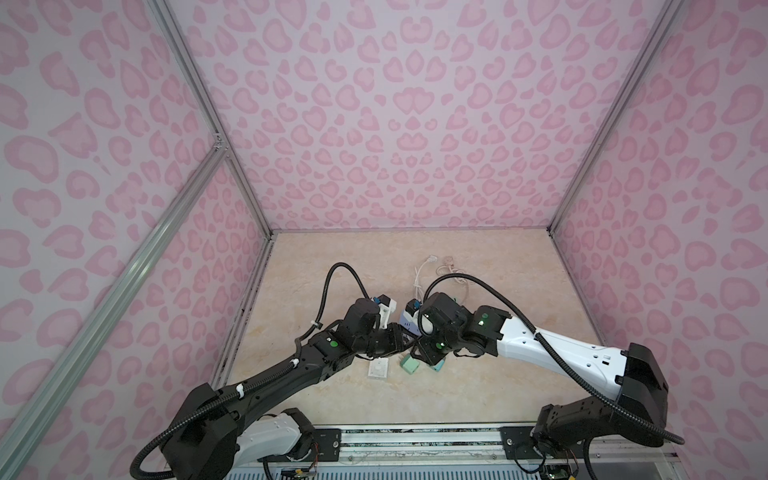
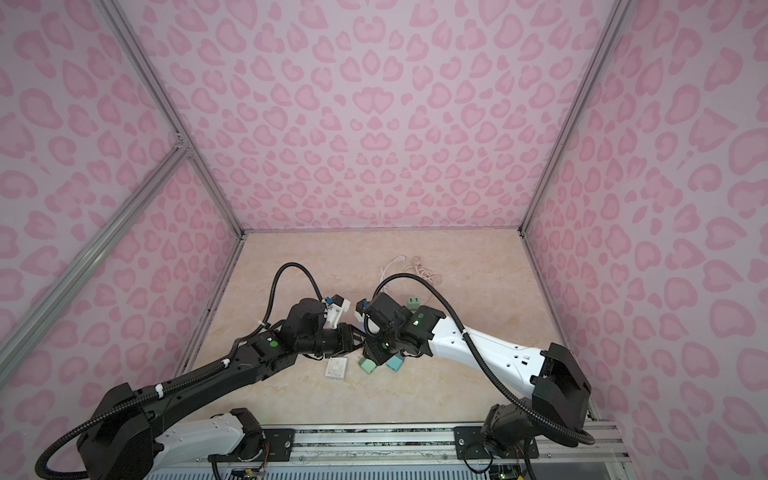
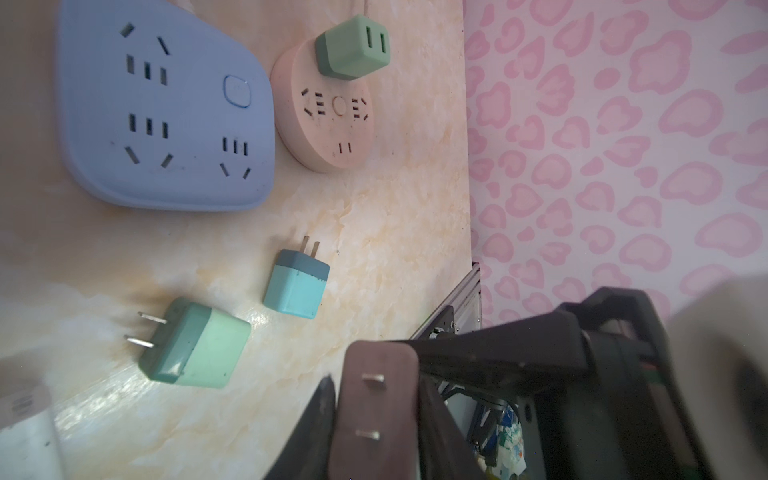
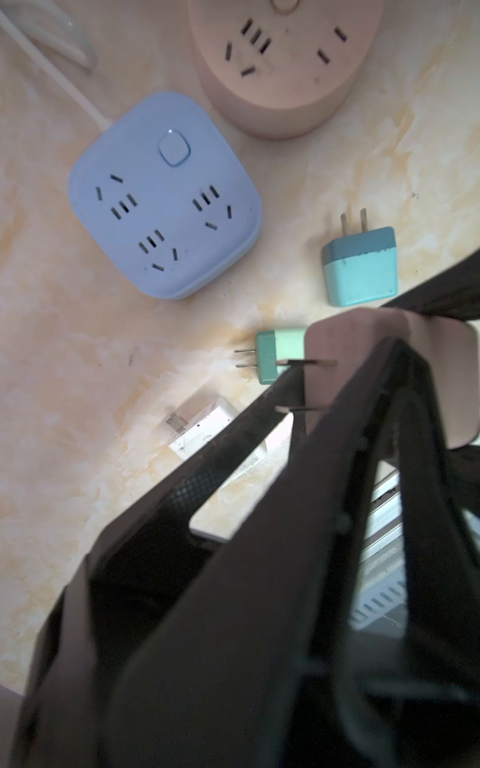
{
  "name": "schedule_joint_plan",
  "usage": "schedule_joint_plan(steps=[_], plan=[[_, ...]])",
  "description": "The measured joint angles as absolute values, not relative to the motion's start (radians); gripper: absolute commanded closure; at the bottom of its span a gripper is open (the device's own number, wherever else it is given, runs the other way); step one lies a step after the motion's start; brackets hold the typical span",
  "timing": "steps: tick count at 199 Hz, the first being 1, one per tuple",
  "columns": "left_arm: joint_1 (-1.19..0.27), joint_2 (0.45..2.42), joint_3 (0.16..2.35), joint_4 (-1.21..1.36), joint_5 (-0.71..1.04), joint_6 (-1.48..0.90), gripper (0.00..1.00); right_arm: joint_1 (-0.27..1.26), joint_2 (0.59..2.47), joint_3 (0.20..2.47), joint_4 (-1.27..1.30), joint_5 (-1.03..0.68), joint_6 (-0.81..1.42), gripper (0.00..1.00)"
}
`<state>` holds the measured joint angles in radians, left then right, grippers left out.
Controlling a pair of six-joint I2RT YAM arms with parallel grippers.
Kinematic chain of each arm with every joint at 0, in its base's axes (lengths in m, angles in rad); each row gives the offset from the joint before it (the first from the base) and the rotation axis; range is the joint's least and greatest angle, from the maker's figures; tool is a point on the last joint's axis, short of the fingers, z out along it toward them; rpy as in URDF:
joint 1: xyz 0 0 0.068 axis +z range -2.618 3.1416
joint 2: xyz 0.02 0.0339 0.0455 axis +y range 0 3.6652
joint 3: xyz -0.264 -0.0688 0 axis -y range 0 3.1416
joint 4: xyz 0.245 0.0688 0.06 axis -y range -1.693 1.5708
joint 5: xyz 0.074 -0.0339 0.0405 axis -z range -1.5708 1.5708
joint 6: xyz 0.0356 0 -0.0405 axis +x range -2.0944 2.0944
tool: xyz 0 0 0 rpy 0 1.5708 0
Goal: Insert the plug
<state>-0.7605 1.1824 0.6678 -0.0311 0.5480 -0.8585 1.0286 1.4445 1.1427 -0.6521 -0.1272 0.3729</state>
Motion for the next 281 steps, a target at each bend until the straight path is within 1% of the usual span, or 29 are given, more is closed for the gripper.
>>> schedule_joint_plan(steps=[21, 40, 56, 67, 75, 82, 89, 109, 129, 151, 185, 217, 244, 281], plan=[[-0.76, 1.182, 0.668, -0.028, 0.551, -0.859, 0.76, 1.029, 1.444, 1.149, -0.662, -0.123, 0.373, 0.92], [-0.761, 1.182, 0.668, -0.024, 0.551, -0.859, 0.81, 1.029, 1.448, 1.157, -0.667, -0.118, 0.373, 0.88], [-0.76, 1.182, 0.668, -0.025, 0.548, -0.857, 0.87, 1.029, 1.456, 1.162, -0.672, -0.117, 0.373, 0.77], [-0.76, 1.184, 0.668, -0.026, 0.546, -0.854, 0.89, 1.029, 1.462, 1.167, -0.675, -0.115, 0.373, 0.63], [-0.76, 1.185, 0.668, -0.025, 0.545, -0.852, 0.92, 1.029, 1.464, 1.169, -0.676, -0.115, 0.373, 0.56], [-0.76, 1.185, 0.668, -0.025, 0.543, -0.851, 0.96, 1.029, 1.466, 1.169, -0.677, -0.115, 0.373, 0.48], [-0.76, 1.187, 0.668, -0.026, 0.543, -0.853, 0.97, 1.029, 1.467, 1.169, -0.677, -0.112, 0.373, 0.43], [-0.762, 1.19, 0.669, -0.056, 0.506, -0.862, 0.97, 1.023, 1.454, 1.164, -0.662, -0.102, 0.374, 0.38], [-0.762, 1.191, 0.676, -0.082, 0.458, -0.862, 0.97, 0.995, 1.418, 1.134, -0.64, -0.11, 0.388, 0.37], [-0.762, 1.177, 0.684, -0.098, 0.387, -0.862, 0.97, 0.947, 1.354, 1.078, -0.612, -0.132, 0.416, 0.37], [-0.762, 1.11, 0.714, -0.125, 0.254, -0.872, 0.97, 0.854, 1.179, 0.943, -0.496, -0.146, 0.522, 0.42], [-0.759, 1.029, 0.727, -0.125, 0.113, -0.916, 0.97, 0.802, 1.074, 0.904, -0.374, -0.18, 0.652, 0.49], [-0.759, 0.984, 0.724, -0.059, 0.03, -0.971, 0.97, 0.804, 0.999, 0.841, -0.214, -0.183, 0.775, 0.59], [-0.759, 0.964, 0.696, 0.09, -0.026, -1.053, 0.97, 0.8, 1.003, 0.793, -0.041, -0.139, 0.909, 0.59]])
